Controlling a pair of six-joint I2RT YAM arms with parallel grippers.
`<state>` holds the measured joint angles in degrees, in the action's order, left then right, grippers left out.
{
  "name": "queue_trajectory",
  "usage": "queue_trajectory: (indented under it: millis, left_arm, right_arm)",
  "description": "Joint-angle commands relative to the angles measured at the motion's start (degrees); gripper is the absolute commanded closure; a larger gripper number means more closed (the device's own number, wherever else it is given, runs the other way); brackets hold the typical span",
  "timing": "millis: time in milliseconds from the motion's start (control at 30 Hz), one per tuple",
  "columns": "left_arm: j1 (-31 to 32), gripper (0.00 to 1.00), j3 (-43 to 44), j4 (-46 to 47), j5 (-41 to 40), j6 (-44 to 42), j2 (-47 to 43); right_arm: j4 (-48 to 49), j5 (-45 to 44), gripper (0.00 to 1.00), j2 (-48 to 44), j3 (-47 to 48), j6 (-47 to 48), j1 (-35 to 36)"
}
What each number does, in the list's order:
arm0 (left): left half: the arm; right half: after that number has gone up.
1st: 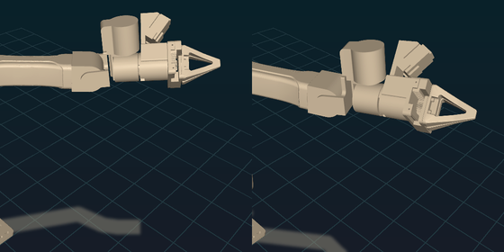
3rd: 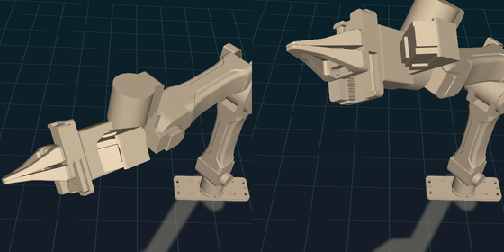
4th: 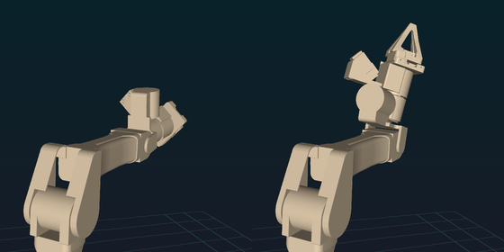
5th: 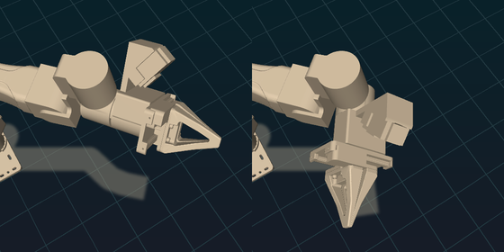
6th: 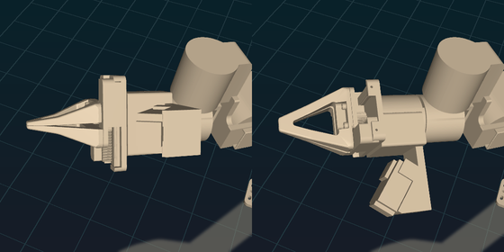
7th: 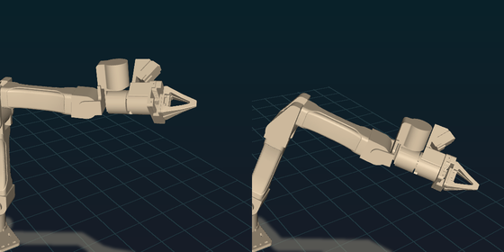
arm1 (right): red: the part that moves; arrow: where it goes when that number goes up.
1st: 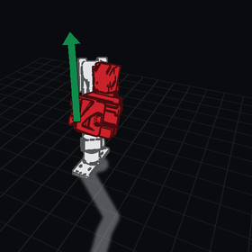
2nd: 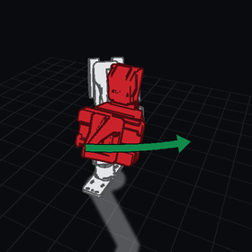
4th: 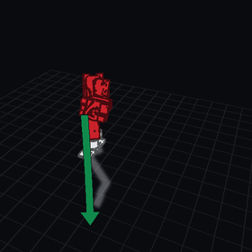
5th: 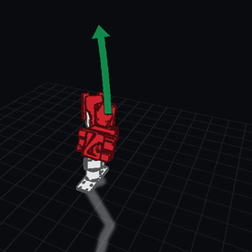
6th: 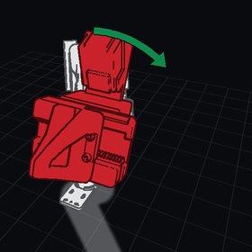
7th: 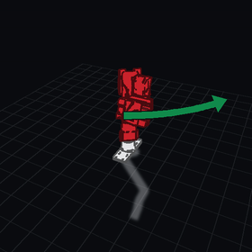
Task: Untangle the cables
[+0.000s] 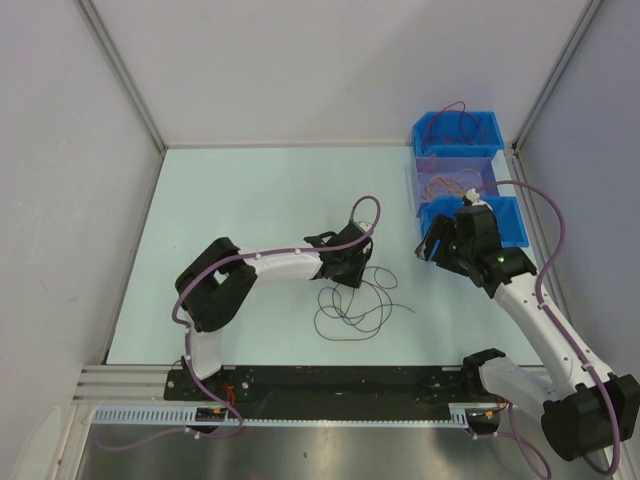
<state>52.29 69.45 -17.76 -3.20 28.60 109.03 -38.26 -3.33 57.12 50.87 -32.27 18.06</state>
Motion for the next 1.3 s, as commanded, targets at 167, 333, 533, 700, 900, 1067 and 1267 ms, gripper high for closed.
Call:
queue_trajectory:
  millis: [167, 333, 533, 700, 900, 1067, 1267]
  left_arm:
    - [0.70, 0.65, 2.00, -2.37, -3.56, 1.72, 0.74]
    - [1.32, 0.65, 1.39, -2.98, -3.74, 2.25, -0.05]
    - [1.85, 0.65, 0.69, -3.16, -3.74, 2.95, -0.23]
    - [1.85, 0.66, 0.42, -3.07, -3.39, 3.13, -0.22]
    - [1.85, 0.79, 0.51, -3.34, -3.57, 3.22, 0.04]
    - [1.85, 1.00, 0.60, -3.07, -2.51, 2.87, -1.36]
    - [1.85, 1.00, 2.88, -5.35, -1.02, 0.85, -9.09]
  right_arm:
    - [1.52, 1.31, 0.24, -0.26, -0.07, 1.77, -2.24]
    - [1.79, 1.75, 0.24, -0.08, -0.07, 1.95, -2.95]
    - [1.87, 1.84, 0.24, 0.09, -0.25, 1.86, -3.04]
    - [1.79, 1.93, 0.24, 0.01, -0.33, 1.77, -3.12]
    - [1.61, 1.93, 0.24, -0.26, -0.33, 1.69, -3.21]
    - [1.61, 2.28, 0.24, -0.26, -0.42, 1.34, -3.12]
    - [4.77, 11.74, 0.24, -1.66, -0.60, 0.20, -3.21]
